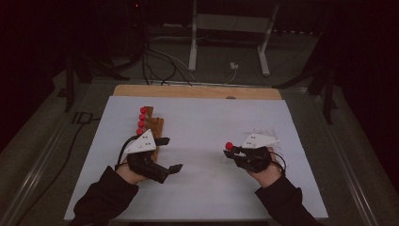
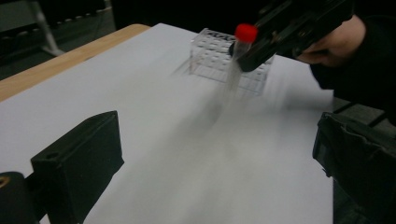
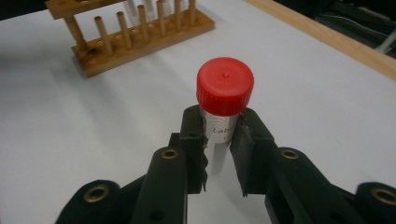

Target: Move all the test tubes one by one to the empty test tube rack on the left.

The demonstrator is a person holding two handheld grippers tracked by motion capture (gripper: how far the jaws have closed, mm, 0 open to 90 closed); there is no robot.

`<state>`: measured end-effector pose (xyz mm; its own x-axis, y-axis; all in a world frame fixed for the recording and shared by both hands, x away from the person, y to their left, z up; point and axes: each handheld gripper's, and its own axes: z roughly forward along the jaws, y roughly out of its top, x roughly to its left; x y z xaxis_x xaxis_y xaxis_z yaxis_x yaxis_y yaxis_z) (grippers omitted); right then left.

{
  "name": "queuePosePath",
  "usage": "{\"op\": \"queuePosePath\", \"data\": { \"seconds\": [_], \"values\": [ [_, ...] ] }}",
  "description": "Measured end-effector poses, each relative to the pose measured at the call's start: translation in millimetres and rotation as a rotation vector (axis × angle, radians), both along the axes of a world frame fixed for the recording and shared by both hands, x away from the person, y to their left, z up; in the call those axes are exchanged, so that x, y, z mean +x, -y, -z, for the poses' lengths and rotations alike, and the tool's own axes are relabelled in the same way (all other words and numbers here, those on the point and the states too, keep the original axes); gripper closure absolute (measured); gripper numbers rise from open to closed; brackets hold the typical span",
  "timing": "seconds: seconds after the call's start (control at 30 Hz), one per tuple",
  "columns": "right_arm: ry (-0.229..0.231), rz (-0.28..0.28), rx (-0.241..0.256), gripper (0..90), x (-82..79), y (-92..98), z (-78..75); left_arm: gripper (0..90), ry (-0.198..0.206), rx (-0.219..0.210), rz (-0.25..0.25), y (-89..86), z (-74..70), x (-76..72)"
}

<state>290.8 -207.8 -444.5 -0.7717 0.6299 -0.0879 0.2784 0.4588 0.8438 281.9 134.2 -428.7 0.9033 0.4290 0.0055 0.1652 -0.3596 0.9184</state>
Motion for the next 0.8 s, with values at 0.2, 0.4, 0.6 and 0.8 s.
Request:
{"op": "queuePosePath", "data": {
  "seconds": [0.2,0.4,0.6,0.8],
  "values": [
    [-0.008,-0.037,-0.004,75.0,-4.2,-9.2,3.2,4.4,0.002,-0.013,0.055,20.3,-6.0,0.0],
    [-0.010,-0.056,-0.002,75.0,-8.1,-13.2,3.0,8.7,0.001,-0.020,0.094,41.5,-11.0,1.1],
    [-0.016,-0.071,0.004,75.0,-10.0,-15.7,3.9,22.1,0.013,-0.008,0.127,63.3,-13.4,2.8],
    [-0.018,-0.082,0.002,75.0,-10.7,-17.8,4.8,38.9,0.026,0.001,0.134,80.3,-11.1,7.3]
  ]
}}
